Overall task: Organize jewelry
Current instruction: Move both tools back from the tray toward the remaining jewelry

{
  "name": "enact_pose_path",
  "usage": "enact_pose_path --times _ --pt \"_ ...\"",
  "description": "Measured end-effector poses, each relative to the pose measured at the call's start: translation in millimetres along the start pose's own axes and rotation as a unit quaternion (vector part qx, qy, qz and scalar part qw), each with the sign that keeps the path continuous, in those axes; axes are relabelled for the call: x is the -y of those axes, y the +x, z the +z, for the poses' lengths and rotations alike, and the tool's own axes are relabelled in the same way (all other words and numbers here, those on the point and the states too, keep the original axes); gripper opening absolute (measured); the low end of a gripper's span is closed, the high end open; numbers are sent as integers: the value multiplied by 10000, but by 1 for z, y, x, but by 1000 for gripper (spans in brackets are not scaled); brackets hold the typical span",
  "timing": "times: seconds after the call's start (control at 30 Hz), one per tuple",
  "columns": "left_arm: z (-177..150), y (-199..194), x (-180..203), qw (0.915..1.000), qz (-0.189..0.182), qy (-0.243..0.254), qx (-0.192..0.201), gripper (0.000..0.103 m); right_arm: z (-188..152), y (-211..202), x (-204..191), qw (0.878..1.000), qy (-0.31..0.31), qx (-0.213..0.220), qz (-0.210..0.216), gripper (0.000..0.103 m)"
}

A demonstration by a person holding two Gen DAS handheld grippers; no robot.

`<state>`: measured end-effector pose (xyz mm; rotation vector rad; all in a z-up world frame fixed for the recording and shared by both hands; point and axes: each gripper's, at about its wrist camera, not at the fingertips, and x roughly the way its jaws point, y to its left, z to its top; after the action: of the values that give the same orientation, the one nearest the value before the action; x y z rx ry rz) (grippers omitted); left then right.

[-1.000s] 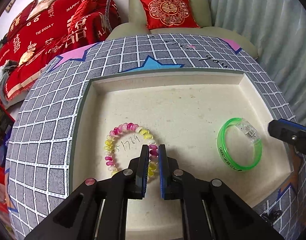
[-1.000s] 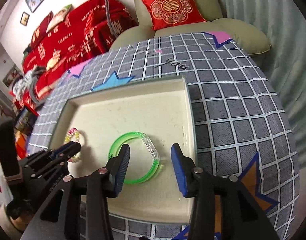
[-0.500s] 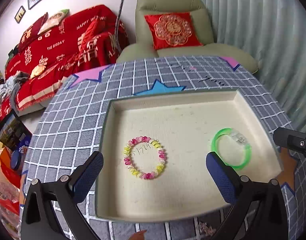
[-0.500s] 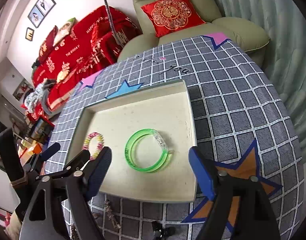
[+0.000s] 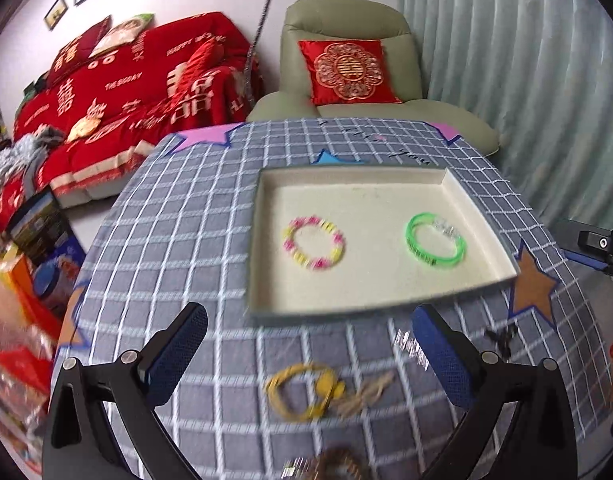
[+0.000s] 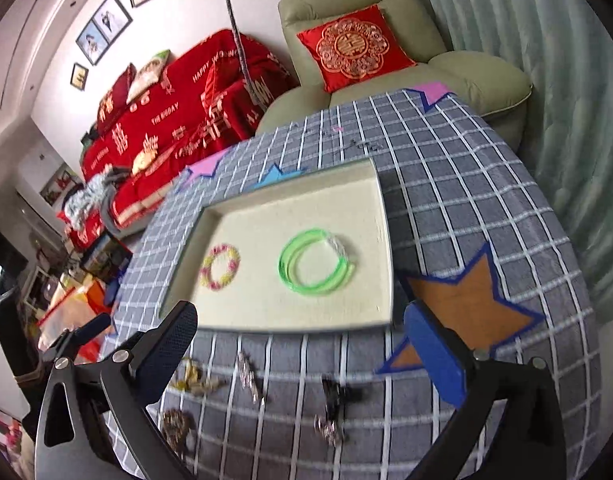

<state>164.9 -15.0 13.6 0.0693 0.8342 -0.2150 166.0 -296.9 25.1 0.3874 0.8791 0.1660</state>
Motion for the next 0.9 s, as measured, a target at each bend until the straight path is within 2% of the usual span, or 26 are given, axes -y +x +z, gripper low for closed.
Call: enact_pose_path --times 0.23,0.37,0.53,0.73,0.9 --pt "-49 -23 -24 9995 120 -252 -164 103 -37 -16 -7 9996 -176 -194 -96 103" --pt "-77 -27 -27 9989 220 -265 -326 103 -61 -14 -5 9988 -135 -449 -165 103" --pt "-101 -33 -28 9983 143 -335 -455 103 -87 -9 -2 9967 -147 -714 -368 103" --pt "-115 -34 -30 9978 300 -331 -493 103 -106 -2 -7 9949 -118 -934 -352 103" --pt "-122 -35 -37 9971 442 -310 -530 103 -112 12 -35 9932 -312 -1108 -166 103"
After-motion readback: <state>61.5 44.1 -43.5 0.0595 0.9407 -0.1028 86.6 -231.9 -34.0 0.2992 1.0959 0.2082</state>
